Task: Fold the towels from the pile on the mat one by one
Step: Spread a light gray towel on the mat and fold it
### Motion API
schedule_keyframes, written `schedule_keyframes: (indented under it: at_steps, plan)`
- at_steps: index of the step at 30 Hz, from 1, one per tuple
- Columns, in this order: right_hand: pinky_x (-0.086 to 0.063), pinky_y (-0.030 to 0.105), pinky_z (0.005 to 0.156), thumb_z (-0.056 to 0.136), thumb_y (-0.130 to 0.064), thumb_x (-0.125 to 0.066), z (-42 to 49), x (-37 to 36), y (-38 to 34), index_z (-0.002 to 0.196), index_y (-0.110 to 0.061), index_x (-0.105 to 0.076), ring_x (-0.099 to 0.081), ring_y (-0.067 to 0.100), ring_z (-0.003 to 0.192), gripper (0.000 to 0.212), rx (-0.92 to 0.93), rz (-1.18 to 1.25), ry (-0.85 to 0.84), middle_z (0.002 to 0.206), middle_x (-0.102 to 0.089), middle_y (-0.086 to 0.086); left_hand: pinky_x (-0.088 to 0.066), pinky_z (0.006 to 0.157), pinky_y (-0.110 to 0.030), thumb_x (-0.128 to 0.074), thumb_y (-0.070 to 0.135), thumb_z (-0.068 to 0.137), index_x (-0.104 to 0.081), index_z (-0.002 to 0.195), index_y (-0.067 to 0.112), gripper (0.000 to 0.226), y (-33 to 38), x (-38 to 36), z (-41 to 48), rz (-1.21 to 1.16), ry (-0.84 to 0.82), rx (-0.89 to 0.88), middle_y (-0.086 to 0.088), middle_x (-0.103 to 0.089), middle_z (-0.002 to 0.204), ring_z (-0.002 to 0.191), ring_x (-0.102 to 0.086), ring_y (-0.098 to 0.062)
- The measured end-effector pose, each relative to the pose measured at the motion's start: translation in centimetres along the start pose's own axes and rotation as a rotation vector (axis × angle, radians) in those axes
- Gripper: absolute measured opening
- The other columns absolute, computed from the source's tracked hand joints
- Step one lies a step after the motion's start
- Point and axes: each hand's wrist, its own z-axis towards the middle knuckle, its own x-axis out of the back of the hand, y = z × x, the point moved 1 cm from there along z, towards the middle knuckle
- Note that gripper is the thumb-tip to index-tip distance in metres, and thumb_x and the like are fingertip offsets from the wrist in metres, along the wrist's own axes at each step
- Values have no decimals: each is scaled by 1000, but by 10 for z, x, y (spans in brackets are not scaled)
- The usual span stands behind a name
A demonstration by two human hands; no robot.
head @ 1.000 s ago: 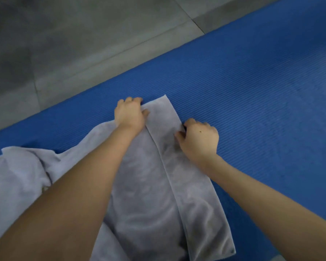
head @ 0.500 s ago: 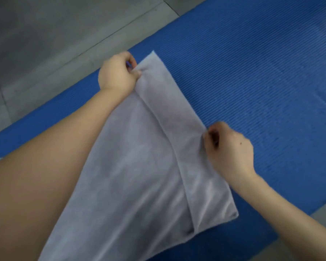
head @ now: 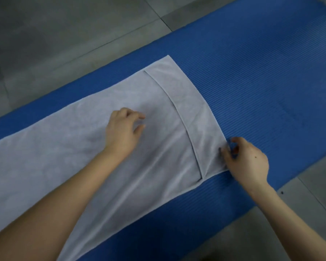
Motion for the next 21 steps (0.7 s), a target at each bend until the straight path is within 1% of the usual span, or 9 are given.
schedule_keyframes:
  at_steps: [3,5,7,9,10,13,16,18,21]
  plan:
    - [-45,41,75,89,-36,-55,-16,-5,10,101,-14,-62,-60,28,80,26,-5,-49,-24,86,-65,3,-47,68,-31,-64,24,75,-72,90,12,21,7,-3,-54,18,-58,-80,-12,-61,83,77,-58,-34]
    - [-38,39,75,89,-34,-55,-21,-7,13,94,-13,-63,-59,29,80,23,18,-123,-13,86,-64,5,-49,62,-30,-68,25,72,-73,86,12,19,11,-5,-81,22,-100,-94,-10,-59,77,70,-58,-32]
    - [-34,38,75,90,-31,-54,-21,-6,14,80,-14,-61,-57,30,78,21,25,-176,-16,81,-61,6,-48,60,-30,-78,17,69,-72,85,12,18,13,-4,-99,1,-137,-95,-9,-59,76,68,-58,-31]
    - [-29,36,72,87,-21,-51,-19,-4,15,60,-16,-49,-52,29,69,28,46,-227,-33,71,-56,6,-46,60,-29,-82,12,67,-72,85,11,21,12,0,-113,-22,-160,-91,-8,-60,77,70,-58,-30]
    - [-25,35,70,85,-16,-49,-16,-1,18,56,-15,-47,-51,29,66,28,62,-250,-12,67,-54,8,-45,60,-29,-82,12,67,-72,85,11,21,12,3,-117,-28,-160,-94,-8,-60,78,70,-59,-30]
    - [-21,36,68,77,-9,-43,-5,13,28,60,-4,-55,-49,31,60,21,94,-292,133,62,-55,15,-51,57,-30,-81,13,68,-72,84,13,19,15,13,-130,-22,-173,-118,-6,-60,78,71,-59,-28]
    - [-28,41,71,69,6,-60,-7,20,24,63,1,-56,-49,32,61,9,158,-386,224,61,-54,18,-53,53,-29,-82,16,65,-72,84,14,22,18,25,-145,29,-229,-203,-5,-60,77,70,-60,-25]
    - [-26,41,70,61,7,-71,-19,14,4,66,-1,-58,-50,32,62,16,250,-431,264,62,-53,16,-51,53,-24,-88,18,57,-72,84,18,31,16,36,-153,86,-283,-227,-2,-60,77,69,-60,-21]
    - [-24,38,66,56,1,-77,-52,-8,-39,66,-7,-62,-50,30,60,20,481,-376,253,62,-54,10,-49,50,-18,-91,21,48,-71,80,22,38,2,60,-167,187,-328,-273,2,-60,76,66,-60,-18]
